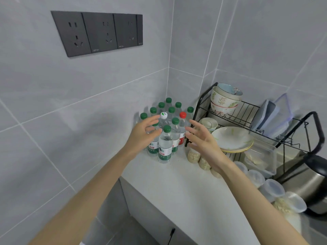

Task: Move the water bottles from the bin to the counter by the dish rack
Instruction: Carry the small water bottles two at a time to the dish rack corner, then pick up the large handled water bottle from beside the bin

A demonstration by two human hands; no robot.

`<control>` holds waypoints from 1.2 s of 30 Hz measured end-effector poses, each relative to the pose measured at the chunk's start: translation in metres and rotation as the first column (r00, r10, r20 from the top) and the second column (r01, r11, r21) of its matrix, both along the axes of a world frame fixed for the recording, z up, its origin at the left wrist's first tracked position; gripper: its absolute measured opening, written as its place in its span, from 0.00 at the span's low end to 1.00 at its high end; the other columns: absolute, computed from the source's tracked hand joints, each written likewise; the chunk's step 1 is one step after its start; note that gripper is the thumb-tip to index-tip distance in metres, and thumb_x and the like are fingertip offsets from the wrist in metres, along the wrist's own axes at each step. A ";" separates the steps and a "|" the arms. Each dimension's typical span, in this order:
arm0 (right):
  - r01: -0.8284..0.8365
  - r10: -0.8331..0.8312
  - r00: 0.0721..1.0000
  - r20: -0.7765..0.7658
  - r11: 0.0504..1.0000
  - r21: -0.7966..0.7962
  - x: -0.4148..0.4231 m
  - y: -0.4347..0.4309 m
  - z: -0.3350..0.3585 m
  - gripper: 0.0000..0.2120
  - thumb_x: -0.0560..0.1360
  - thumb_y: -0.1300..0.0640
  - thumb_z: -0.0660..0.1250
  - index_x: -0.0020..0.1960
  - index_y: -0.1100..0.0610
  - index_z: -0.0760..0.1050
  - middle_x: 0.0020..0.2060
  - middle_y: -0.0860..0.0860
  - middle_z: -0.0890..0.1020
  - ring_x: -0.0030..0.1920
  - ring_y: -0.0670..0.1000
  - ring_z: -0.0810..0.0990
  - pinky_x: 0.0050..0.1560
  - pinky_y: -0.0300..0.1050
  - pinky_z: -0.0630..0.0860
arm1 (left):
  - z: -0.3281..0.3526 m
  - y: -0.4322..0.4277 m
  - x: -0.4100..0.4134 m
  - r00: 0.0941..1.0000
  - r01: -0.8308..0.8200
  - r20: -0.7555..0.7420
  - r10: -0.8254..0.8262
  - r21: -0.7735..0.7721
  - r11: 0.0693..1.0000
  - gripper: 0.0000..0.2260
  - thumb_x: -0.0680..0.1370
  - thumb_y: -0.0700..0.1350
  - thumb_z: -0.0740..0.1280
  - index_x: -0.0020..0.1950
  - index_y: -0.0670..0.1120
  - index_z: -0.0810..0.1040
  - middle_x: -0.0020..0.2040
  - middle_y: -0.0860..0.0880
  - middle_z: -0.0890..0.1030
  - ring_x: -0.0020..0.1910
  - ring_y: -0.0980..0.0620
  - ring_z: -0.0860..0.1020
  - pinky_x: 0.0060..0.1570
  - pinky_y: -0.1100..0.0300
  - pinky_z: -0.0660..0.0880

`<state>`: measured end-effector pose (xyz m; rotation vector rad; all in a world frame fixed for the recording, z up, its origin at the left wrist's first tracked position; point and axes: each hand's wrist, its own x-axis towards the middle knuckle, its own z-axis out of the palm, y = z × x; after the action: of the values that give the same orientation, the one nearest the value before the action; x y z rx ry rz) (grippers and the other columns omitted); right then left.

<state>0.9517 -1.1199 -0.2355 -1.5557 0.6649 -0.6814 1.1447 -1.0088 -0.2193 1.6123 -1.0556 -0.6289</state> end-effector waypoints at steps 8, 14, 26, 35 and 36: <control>0.231 -0.238 0.963 -0.126 0.971 -0.068 -0.049 0.034 -0.024 0.18 0.77 0.61 0.67 0.66 0.53 0.71 0.59 0.50 0.79 0.51 0.46 0.78 0.42 0.30 0.74 | -0.003 0.026 -0.049 0.998 0.065 0.002 -0.065 0.029 0.997 0.20 0.77 0.40 0.68 0.69 0.52 0.73 0.61 0.54 0.79 0.55 0.58 0.79 0.50 0.71 0.73; 0.330 -0.342 0.930 -0.135 0.938 -0.101 -0.093 0.075 -0.031 0.17 0.77 0.61 0.67 0.64 0.53 0.73 0.56 0.51 0.80 0.52 0.50 0.79 0.48 0.36 0.75 | -0.014 0.049 -0.081 0.986 0.163 0.010 -0.164 0.058 0.985 0.19 0.77 0.39 0.66 0.66 0.53 0.74 0.60 0.54 0.79 0.53 0.61 0.79 0.47 0.73 0.75; 0.592 -0.612 0.780 -0.126 0.788 -0.168 -0.191 0.215 -0.009 0.17 0.76 0.59 0.68 0.64 0.50 0.73 0.56 0.46 0.81 0.55 0.45 0.80 0.49 0.35 0.75 | -0.002 0.109 -0.168 0.859 0.508 0.028 -0.511 0.070 0.858 0.19 0.77 0.39 0.67 0.67 0.52 0.73 0.60 0.53 0.79 0.53 0.57 0.79 0.47 0.72 0.72; 0.802 -0.852 0.512 -0.105 0.518 -0.298 -0.318 0.335 0.021 0.18 0.76 0.57 0.68 0.65 0.50 0.73 0.56 0.46 0.81 0.55 0.45 0.80 0.51 0.39 0.77 | 0.024 0.148 -0.315 0.615 0.788 0.048 -0.787 0.003 0.616 0.19 0.78 0.39 0.66 0.68 0.50 0.73 0.61 0.51 0.79 0.55 0.59 0.78 0.50 0.72 0.73; 0.820 -0.870 0.484 -0.096 0.489 -0.298 -0.331 0.349 0.023 0.18 0.76 0.57 0.68 0.65 0.49 0.73 0.55 0.46 0.81 0.55 0.45 0.80 0.52 0.39 0.76 | 0.027 0.155 -0.330 0.582 0.812 0.064 -0.811 0.008 0.583 0.19 0.78 0.40 0.66 0.68 0.51 0.73 0.61 0.52 0.79 0.54 0.60 0.78 0.49 0.72 0.73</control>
<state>0.6212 -0.7712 -0.2122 -1.4366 1.6706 -1.3632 0.8147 -0.8543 -0.1925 1.0408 -1.8705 -1.1689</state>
